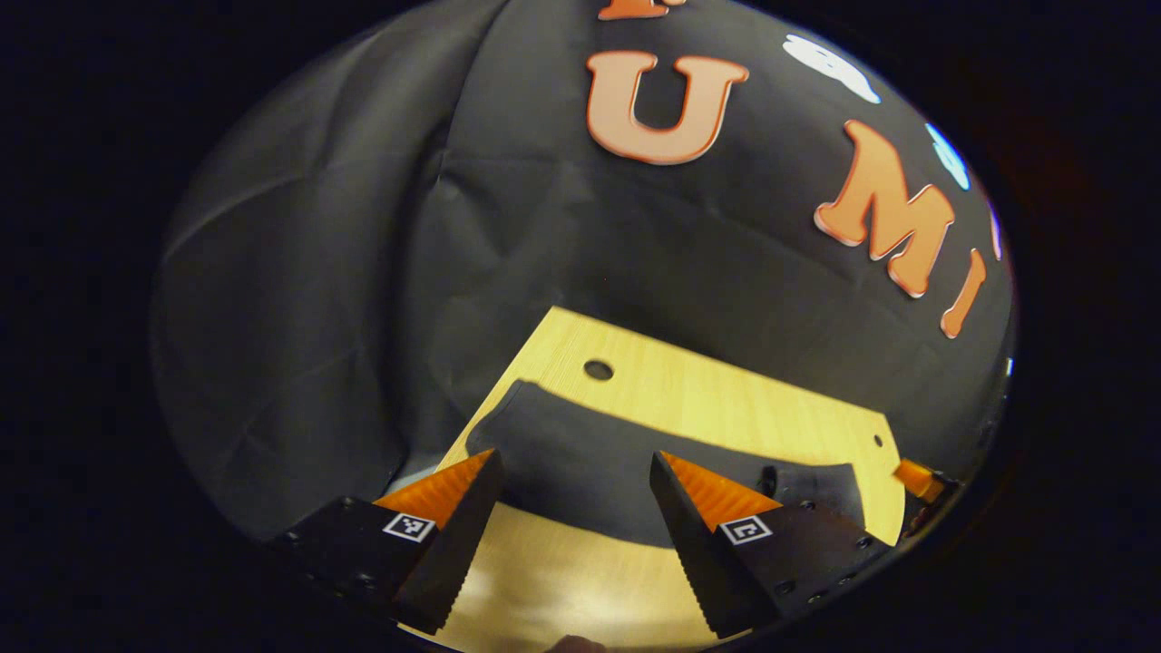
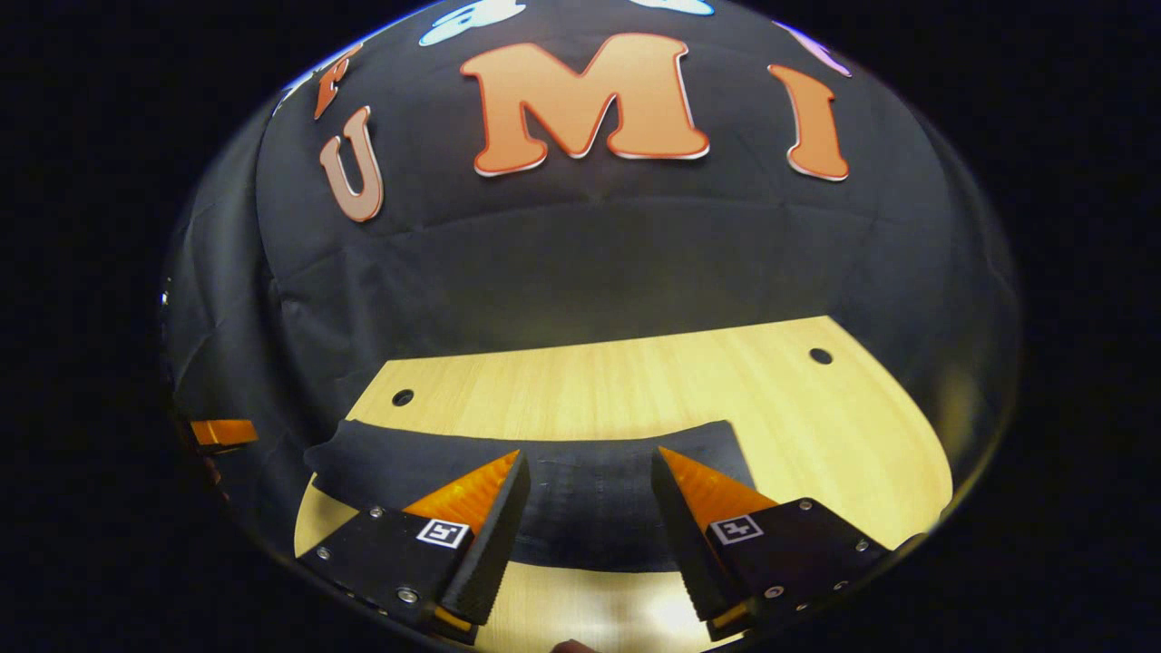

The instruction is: Grasp the waist and the cuffs of the jeans and fold them to make the two legs overlap; first hold the waist and fold one-third of the jeans toward the cuffs, then hold the cuffs and fold the remaining one-third in the same direction to finish folding.

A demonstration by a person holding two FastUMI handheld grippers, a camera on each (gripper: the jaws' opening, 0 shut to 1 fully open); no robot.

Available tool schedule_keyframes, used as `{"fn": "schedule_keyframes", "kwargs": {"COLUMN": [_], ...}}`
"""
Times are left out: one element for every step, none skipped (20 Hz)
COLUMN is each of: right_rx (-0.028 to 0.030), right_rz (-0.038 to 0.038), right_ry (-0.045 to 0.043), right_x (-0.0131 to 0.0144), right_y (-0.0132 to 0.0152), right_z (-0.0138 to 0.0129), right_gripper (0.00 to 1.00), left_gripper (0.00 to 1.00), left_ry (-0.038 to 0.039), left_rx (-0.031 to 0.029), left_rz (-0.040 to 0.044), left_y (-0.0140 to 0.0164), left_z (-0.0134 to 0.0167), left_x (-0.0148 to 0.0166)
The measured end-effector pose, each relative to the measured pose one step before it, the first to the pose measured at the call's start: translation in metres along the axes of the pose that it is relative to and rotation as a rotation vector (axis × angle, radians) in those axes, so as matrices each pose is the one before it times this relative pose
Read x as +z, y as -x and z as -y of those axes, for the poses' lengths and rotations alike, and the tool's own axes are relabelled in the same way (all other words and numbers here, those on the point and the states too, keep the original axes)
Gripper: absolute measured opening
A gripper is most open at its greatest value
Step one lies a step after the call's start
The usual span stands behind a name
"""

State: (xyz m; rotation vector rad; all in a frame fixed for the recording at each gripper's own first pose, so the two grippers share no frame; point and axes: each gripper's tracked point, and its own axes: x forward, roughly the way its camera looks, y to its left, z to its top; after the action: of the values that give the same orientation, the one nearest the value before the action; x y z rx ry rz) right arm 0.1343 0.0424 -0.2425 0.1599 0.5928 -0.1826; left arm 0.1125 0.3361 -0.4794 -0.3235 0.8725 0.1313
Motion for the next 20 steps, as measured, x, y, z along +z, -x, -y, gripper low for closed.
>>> {"fn": "schedule_keyframes", "kwargs": {"right_rx": [-0.02498,-0.02151,-0.01978,-0.02247,-0.02465,-0.02099,-0.01919,-0.01534,-0.01548,-0.01357,-0.00868,-0.00633,-0.00107,-0.00347,-0.00501,-0.00925,-0.00284,0.00132,0.00117,0.00107], "right_rz": [0.02228,0.01777,0.01522,0.01931,0.01872,0.01800,0.01975,0.00779,0.00560,0.00960,0.01228,0.00968,0.00614,0.00483,0.00188,0.00142,-0.00394,-0.00519,-0.00192,0.00085], "right_ry": [-0.00250,-0.00493,-0.00395,-0.00192,0.00028,-0.00021,-0.00016,0.00224,0.00404,0.00137,-0.00340,-0.00692,-0.00753,-0.00160,0.00136,0.00217,-0.00209,-0.00713,-0.00916,-0.00764], "right_x": [0.00649,0.00490,0.00382,0.00557,0.00531,0.00573,0.00488,0.00248,0.00331,0.00424,0.00453,0.00295,0.00166,0.00174,-0.00019,-0.00015,-0.00090,-0.00309,-0.00148,0.00015], "right_y": [0.00726,0.01080,0.00915,0.01189,0.00929,0.01087,0.00844,0.00531,0.00653,0.00746,0.00489,0.00244,0.00351,0.00403,0.00066,0.00214,0.00210,0.00206,0.00099,-0.00006], "right_z": [0.00731,0.00746,0.00654,0.01034,0.01005,0.01114,0.00747,0.00671,0.00598,0.00881,0.00406,0.00160,0.00099,0.00222,0.00257,0.00349,0.00346,0.00180,0.00125,0.00162], "right_gripper": [0.84,0.85,0.86,0.87,0.88,0.88,0.89,0.89,0.89,0.89,0.89,0.89,0.89,0.89,0.89,0.89,0.89,0.89,0.89,0.89], "left_gripper": [0.98,0.98,0.98,0.98,0.98,0.99,0.98,0.98,0.98,0.98,0.99,0.98,0.98,0.98,0.98,0.99,0.98,0.98,0.98,0.97], "left_ry": [0.02144,0.03569,0.04005,0.04538,0.03336,0.02971,0.02466,0.02607,0.02413,0.02464,0.02965,0.03029,0.03524,0.02710,0.02692,0.02258,0.02865,0.04651,0.02309,0.02794], "left_rx": [-0.00589,0.00442,-0.00604,0.01141,0.01051,0.02805,0.02105,0.01610,0.00237,0.01313,0.01176,0.01519,0.01460,0.02151,0.03621,0.02805,0.02850,0.02792,0.02751,0.00982], "left_rz": [-0.05154,-0.06708,-0.05982,-0.05645,-0.04640,-0.04328,-0.03142,-0.03734,-0.02371,-0.03574,-0.02910,-0.03173,-0.02819,-0.01323,-0.00578,-0.00468,-0.02000,-0.02963,0.00574,0.01273], "left_y": [-0.01956,-0.01748,-0.01469,-0.01429,-0.00923,-0.00982,-0.00858,-0.00602,-0.00841,-0.00536,-0.00786,-0.00592,-0.00740,-0.00465,-0.00701,-0.00800,-0.00415,-0.00311,-0.00213,-0.00414], "left_z": [-0.00339,-0.00637,-0.00941,-0.01035,-0.00935,-0.00949,-0.00314,-0.00230,-0.00205,-0.00436,-0.00469,-0.00511,-0.00605,-0.00538,-0.00666,-0.00367,-0.00012,-0.00035,0.00057,0.00228], "left_x": [-0.00761,-0.00902,-0.00788,-0.00630,-0.00566,-0.00346,-0.00204,-0.00264,0.00092,-0.00382,-0.00246,-0.00524,-0.00461,-0.00021,0.00153,0.00235,-0.00110,-0.00388,0.00541,0.00516]}}
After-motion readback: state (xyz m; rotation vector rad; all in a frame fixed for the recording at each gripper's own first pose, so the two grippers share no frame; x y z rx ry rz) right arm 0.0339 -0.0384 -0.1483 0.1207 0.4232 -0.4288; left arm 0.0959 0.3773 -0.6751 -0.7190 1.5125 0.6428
